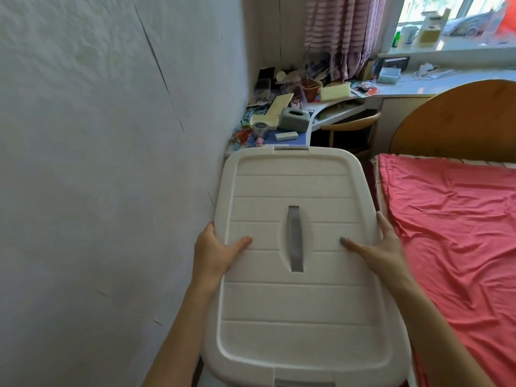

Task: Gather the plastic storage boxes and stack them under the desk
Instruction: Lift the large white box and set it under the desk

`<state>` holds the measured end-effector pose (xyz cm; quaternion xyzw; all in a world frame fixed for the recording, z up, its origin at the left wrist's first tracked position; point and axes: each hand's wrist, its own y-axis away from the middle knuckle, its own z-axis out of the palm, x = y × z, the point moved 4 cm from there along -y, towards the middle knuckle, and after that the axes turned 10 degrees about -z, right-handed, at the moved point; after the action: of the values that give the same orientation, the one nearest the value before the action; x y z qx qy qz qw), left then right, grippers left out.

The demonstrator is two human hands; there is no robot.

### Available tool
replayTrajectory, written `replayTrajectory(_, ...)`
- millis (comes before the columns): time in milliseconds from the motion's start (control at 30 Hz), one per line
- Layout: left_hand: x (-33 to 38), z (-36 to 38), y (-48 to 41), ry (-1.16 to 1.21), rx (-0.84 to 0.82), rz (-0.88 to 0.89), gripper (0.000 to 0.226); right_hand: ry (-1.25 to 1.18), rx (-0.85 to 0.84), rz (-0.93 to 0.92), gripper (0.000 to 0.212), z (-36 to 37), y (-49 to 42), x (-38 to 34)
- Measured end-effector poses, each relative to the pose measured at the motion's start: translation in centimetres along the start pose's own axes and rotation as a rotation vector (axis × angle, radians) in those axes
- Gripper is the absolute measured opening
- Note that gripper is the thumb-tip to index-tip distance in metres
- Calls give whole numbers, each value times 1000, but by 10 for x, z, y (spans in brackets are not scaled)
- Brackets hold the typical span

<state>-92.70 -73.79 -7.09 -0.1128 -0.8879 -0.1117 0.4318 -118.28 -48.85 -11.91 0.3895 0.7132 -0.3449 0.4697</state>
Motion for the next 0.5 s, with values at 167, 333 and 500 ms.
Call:
replayTrajectory(167, 3, 18, -33, -6, -34, -25, 63, 26, 6, 31, 117, 12, -27, 12)
replayTrajectory(333, 1, 38, -78, -4, -84, -45, 64, 39, 12, 67, 114, 34, -57, 18)
replayTrajectory(500, -6, 54, -132, 8, -121, -77, 62, 77, 44, 91, 112, 68, -85, 26)
